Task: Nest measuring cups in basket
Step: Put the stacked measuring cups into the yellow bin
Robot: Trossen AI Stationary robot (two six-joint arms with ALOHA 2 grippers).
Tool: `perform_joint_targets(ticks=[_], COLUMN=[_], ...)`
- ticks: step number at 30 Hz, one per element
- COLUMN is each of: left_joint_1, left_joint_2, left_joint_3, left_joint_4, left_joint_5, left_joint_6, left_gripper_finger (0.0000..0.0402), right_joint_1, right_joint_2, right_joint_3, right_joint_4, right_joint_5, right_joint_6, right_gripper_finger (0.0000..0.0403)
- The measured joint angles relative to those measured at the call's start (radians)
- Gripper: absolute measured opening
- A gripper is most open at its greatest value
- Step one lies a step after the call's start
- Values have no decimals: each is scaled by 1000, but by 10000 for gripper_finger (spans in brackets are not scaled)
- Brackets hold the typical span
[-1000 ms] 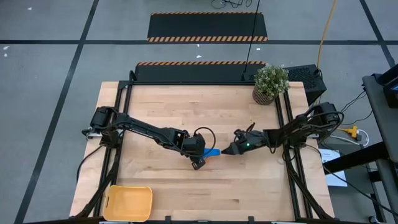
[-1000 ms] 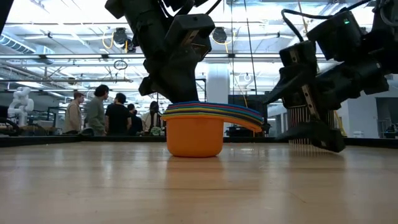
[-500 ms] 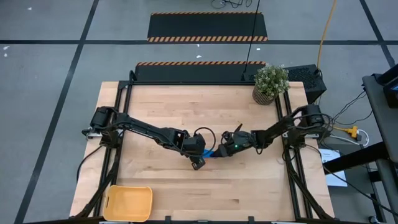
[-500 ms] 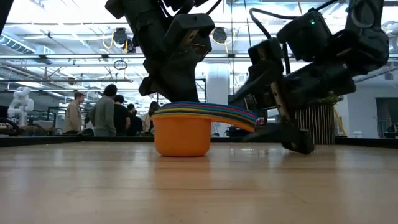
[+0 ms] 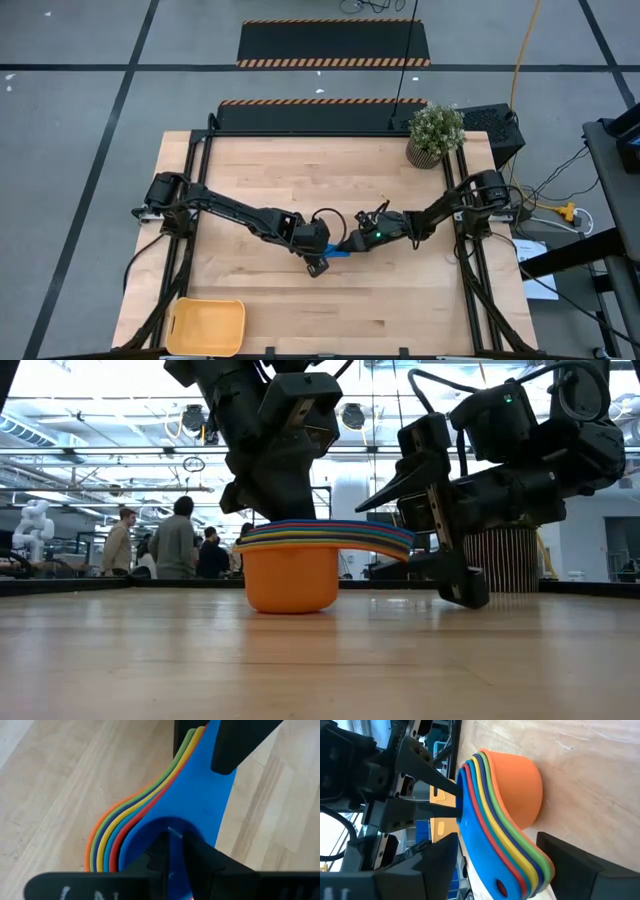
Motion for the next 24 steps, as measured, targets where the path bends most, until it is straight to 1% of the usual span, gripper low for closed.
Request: perform_joint_targets(ticks=[4,7,11,14,17,21,24], left_joint_1=[0,0,0,0,0,0,0], left_joint_2=[0,0,0,0,0,0,0], left_joint_3=[0,0,0,0,0,0,0], left_joint_4=[-2,-4,-6,-6,-6,-6,-6], left_joint_5=[0,0,-1,-4,-5,-6,-8], left_joint_6=[1,0,-14,-23,-28,-38,-47], left_gripper_finger=[56,56,56,56,56,56,56], right_joint_1=[1,4,10,12,13,15,15], right_joint_2=[0,-4,-5,-2,-1,-1,-2], right_joint_3=[0,1,2,0,0,0,0], right_joint_4=[-3,-46,-62,-34,-26,-27,-29], right_joint_5=[-24,-26,-24,-26,-25,-26,-26], right_joint_6=[20,71,79,76,75,65,56], right_gripper_finger=[242,240,259,278,286,281,266])
